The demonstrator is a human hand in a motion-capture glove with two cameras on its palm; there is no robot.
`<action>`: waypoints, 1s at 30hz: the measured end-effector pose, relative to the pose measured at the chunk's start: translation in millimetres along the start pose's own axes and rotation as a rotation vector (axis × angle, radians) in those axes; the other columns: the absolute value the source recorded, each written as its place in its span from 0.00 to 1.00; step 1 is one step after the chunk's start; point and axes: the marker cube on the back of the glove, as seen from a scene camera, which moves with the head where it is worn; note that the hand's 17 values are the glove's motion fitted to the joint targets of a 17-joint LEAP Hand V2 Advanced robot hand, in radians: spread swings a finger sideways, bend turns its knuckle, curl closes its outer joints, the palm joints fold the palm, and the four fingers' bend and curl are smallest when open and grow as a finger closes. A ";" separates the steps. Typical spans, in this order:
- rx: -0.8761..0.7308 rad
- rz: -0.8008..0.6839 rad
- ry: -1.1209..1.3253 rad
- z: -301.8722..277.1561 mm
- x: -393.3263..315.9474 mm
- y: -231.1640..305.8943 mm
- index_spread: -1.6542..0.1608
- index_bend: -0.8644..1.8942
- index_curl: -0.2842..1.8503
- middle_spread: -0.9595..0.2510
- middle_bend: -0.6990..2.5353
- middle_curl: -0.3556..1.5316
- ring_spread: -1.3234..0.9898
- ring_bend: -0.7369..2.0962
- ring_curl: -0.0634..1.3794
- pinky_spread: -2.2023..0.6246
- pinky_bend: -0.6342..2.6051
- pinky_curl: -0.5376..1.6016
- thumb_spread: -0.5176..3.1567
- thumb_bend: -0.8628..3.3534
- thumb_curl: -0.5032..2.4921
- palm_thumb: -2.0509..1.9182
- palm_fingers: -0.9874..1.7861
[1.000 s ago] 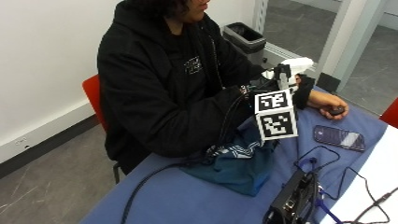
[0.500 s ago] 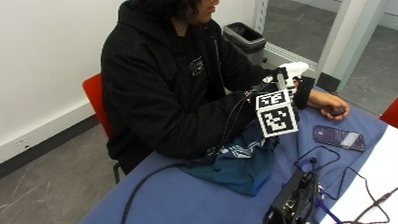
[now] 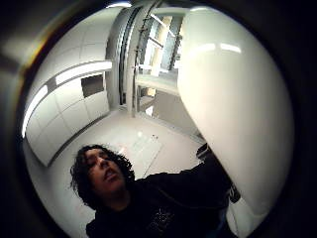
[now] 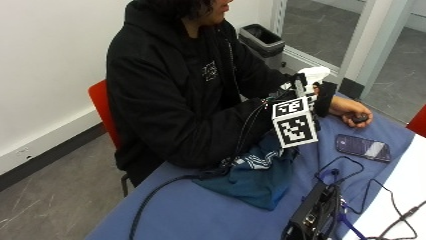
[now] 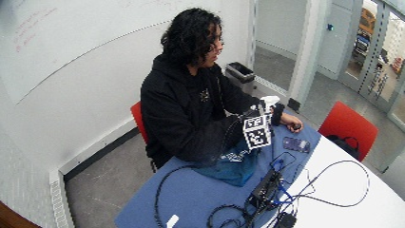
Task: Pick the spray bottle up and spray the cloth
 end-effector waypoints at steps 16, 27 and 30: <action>-0.121 0.176 0.265 -41.6 2.7 9.8 0.79 0.38 0.34 0.75 0.35 0.48 0.54 0.40 0.34 0.78 0.29 0.43 0.38 0.19 0.38 0.75 0.62; -0.148 0.350 0.668 -111.2 -10.6 108.9 0.78 0.36 0.31 0.80 0.29 0.43 0.58 0.36 0.30 0.84 0.29 0.42 0.43 0.19 0.35 0.70 0.54; -0.131 0.394 0.720 -127.2 -14.3 132.6 0.78 0.36 0.30 0.81 0.29 0.43 0.58 0.36 0.29 0.85 0.28 0.42 0.44 0.20 0.34 0.70 0.53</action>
